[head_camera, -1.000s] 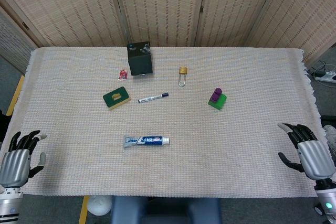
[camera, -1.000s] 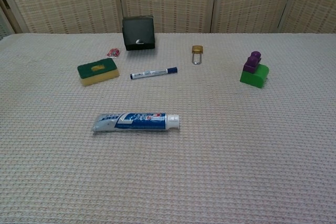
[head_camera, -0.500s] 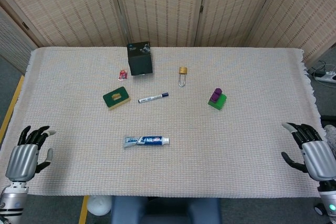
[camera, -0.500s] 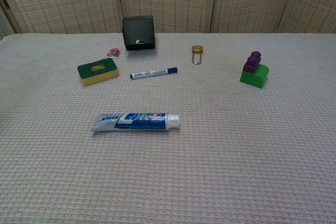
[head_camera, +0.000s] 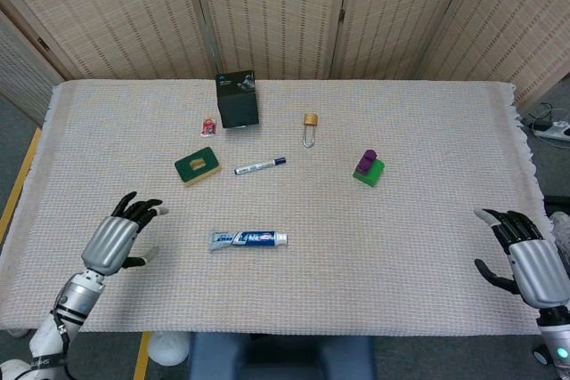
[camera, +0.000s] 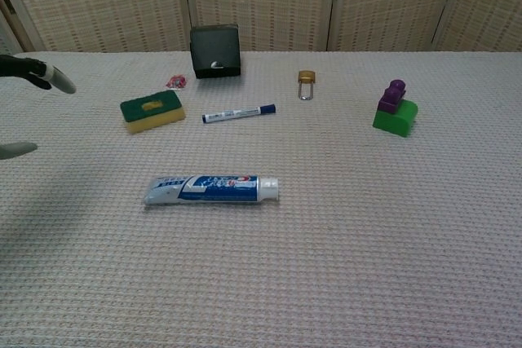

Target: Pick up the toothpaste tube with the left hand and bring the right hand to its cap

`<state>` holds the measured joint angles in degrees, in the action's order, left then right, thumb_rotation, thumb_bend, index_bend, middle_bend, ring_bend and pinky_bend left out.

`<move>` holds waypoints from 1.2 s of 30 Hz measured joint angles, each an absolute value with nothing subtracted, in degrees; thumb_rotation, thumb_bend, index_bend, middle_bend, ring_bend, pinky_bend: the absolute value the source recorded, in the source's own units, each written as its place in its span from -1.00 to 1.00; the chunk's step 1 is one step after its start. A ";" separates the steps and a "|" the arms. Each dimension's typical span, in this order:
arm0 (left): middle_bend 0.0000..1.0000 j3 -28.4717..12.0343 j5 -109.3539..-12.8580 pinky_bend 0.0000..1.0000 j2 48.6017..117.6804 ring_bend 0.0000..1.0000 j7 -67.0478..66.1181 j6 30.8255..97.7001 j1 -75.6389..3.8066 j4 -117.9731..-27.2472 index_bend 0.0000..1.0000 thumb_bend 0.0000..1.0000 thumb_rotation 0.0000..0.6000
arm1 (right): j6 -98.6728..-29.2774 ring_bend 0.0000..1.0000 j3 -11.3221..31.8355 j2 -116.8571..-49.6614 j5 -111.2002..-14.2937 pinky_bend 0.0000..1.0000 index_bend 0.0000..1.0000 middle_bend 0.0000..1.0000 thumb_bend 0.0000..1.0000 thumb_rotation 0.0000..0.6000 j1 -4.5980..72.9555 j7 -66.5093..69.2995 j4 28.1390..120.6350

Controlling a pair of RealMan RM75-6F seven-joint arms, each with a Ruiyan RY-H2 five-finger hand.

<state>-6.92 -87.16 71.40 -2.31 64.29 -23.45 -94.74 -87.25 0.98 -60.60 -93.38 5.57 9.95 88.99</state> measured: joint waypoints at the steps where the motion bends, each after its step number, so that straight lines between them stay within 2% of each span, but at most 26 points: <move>1: -0.60 -7.02 -87.16 -0.92 72.20 -0.61 -2.23 63.06 -24.54 -94.28 -0.52 -0.37 1.00 | -87.34 -0.63 0.96 -60.53 -93.40 -0.71 -0.71 -0.58 -0.30 1.00 5.50 9.90 89.04; 14: -0.60 -7.37 -83.48 -0.92 83.51 -0.62 -5.48 52.33 -34.20 -88.01 -0.54 -0.37 1.00 | -87.25 -0.63 0.72 -60.36 -93.13 -0.71 -0.71 -0.58 -0.30 1.00 5.13 9.98 89.05; 28: -0.60 -7.91 -76.41 -0.92 94.26 -0.61 -13.62 50.05 -38.32 -77.11 -0.52 -0.36 1.00 | -87.05 -0.63 0.75 -60.38 -93.02 -0.71 -0.71 -0.58 -0.30 1.00 5.15 10.18 88.83; 36: -0.60 -8.56 -73.39 -0.91 96.45 -0.58 -15.05 50.90 -38.99 -72.24 -0.49 -0.36 1.00 | -87.03 -0.63 0.77 -60.52 -92.82 -0.71 -0.71 -0.58 -0.30 1.00 5.04 10.44 88.53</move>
<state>-8.56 -73.39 96.45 -15.05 50.90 -38.99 -72.24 -87.03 0.77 -60.52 -92.82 5.04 10.44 88.53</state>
